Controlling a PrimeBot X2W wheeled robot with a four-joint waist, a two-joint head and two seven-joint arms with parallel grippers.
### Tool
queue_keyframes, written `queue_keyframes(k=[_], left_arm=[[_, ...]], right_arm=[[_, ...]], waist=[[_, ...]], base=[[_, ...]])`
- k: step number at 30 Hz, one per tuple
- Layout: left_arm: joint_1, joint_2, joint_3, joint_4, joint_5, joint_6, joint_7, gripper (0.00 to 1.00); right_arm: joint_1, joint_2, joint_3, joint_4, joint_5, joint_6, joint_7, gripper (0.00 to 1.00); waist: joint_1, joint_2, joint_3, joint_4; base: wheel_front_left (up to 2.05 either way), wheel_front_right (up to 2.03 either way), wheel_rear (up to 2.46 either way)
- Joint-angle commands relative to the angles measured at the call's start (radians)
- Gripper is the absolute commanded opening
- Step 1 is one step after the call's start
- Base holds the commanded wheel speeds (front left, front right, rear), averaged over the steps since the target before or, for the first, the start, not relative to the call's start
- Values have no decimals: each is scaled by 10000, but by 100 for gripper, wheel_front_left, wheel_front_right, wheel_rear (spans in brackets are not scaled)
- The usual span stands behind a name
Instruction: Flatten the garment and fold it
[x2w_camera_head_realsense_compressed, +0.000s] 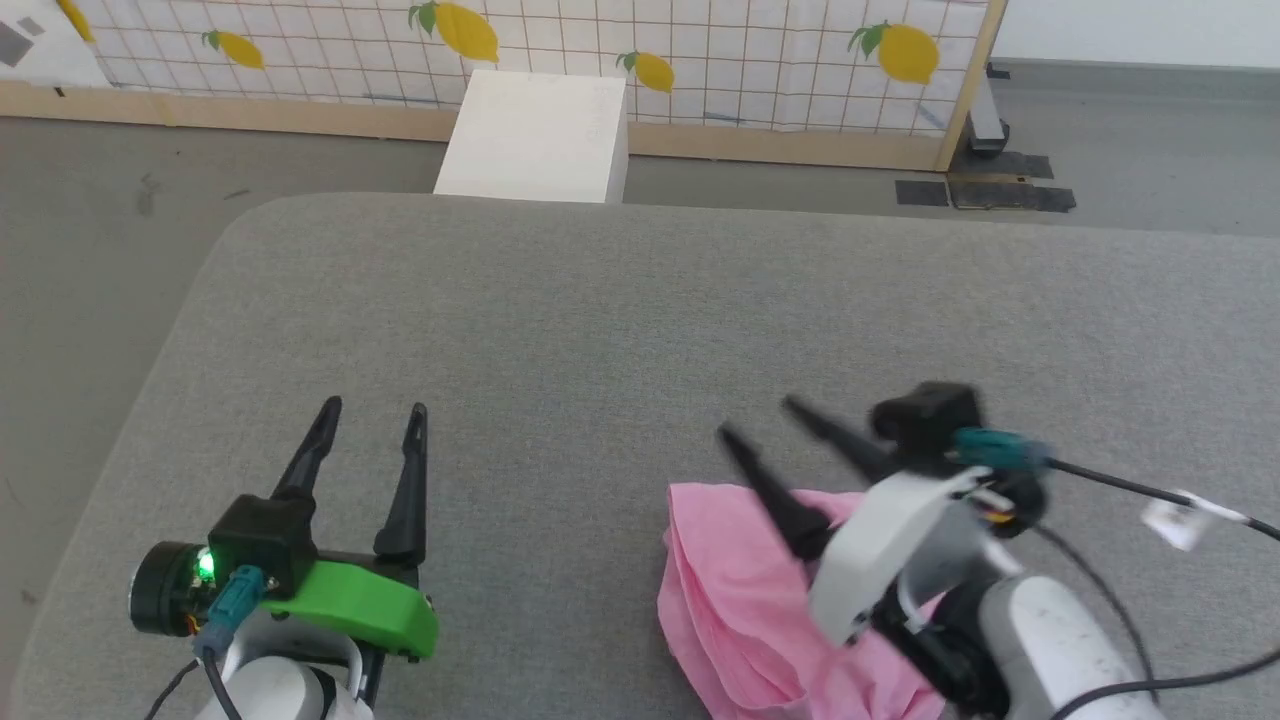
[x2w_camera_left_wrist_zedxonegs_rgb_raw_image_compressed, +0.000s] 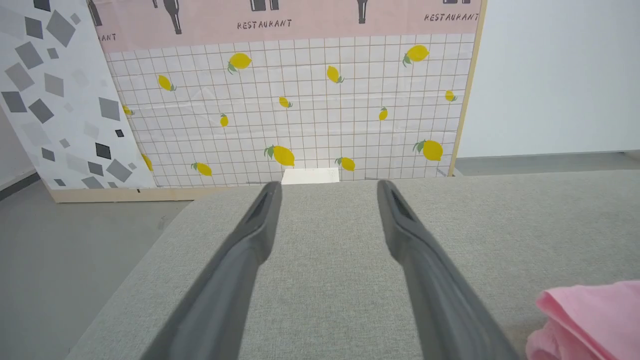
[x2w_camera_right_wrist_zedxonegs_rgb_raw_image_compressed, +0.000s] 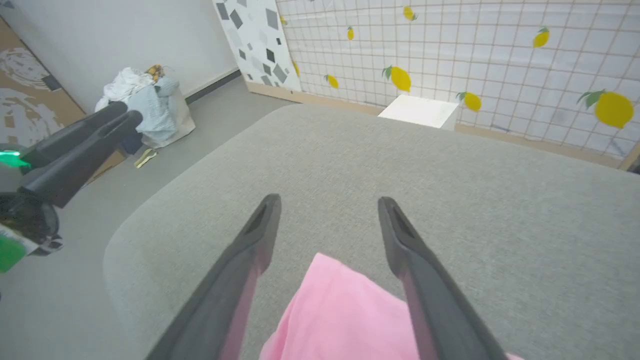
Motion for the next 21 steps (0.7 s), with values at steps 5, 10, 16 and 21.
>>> queue_keyframes(k=[5,10,16,21], left_arm=[[144,-52,249,-121,102,265,-120,100],[264,-94,465,-165,139,328,-174,100],[446,-122,679,-153,233,337,-207,100],[580,-108,703,-65,350,260,-216,100]], right_arm=[[356,54,-1231,-386,-1256,-11,-1627,100],[787,89,-2537,-473,-1723,-11,-2370,100],[1438,98,-4344,-903,-1943,-11,-2779,100],[2098,19,-5205,-1400,-1899,-11,-2725,100]], waist=[[0,72,-28,-113],[0,72,-74,-194],[0,72,-155,-357],[0,72,-243,-522]], base=[[0,0,0],[0,0,0],[0,0,0],[0,0,0]])
